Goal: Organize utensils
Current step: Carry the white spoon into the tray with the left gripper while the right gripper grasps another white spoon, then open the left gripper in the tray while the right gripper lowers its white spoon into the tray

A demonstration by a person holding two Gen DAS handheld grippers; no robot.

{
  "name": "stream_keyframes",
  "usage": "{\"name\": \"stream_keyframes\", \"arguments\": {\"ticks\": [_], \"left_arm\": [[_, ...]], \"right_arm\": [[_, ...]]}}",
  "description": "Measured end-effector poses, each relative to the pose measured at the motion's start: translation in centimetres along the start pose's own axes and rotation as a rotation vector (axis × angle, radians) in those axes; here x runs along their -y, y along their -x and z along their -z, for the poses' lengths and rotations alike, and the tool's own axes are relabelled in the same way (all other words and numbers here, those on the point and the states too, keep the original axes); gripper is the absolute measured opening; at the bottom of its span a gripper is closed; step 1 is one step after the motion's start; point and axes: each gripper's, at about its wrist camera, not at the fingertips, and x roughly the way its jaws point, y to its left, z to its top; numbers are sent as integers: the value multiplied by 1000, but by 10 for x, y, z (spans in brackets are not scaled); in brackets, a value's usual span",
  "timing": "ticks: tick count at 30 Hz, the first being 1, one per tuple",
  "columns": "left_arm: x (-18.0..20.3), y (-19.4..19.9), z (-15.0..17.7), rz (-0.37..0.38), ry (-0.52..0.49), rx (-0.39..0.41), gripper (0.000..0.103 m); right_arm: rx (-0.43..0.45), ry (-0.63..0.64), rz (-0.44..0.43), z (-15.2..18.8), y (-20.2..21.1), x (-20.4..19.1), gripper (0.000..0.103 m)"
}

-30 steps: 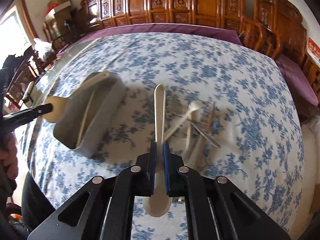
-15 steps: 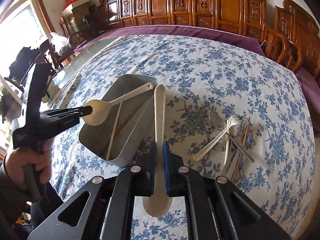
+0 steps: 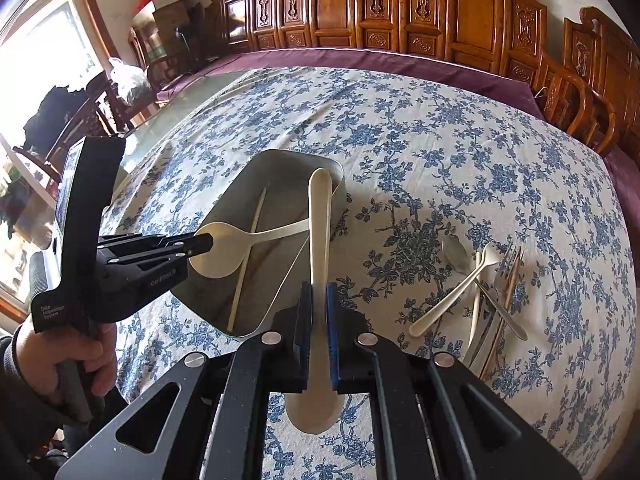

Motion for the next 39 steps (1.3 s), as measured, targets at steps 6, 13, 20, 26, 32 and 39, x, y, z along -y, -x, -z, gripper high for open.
{"name": "stream_keyframes", "arguments": {"ticks": [6,13,20,26,32,39], "left_arm": [[4,6,7,50,-26,-13,5],[-5,25,6,78,-31,15,14],[-26,42,1,83,-37,51,18],[-44,52,-1,70,-35,75,21],[-59,59,-1,60,-25,88,21],[-64,63,0,52,-22,92,22]], "right_arm": [[-1,4,-5,-5,-4,-5,9],[3,22,-25,-17,-10,-20,9],[-7,30,-58,-33,-27,-43,9],[-34,-8,-87,-44,-53,-50,8],[-55,-49,-93,-53,-79,-49,9],[-75,-55,-88,-54,-98,-50,11]]}}
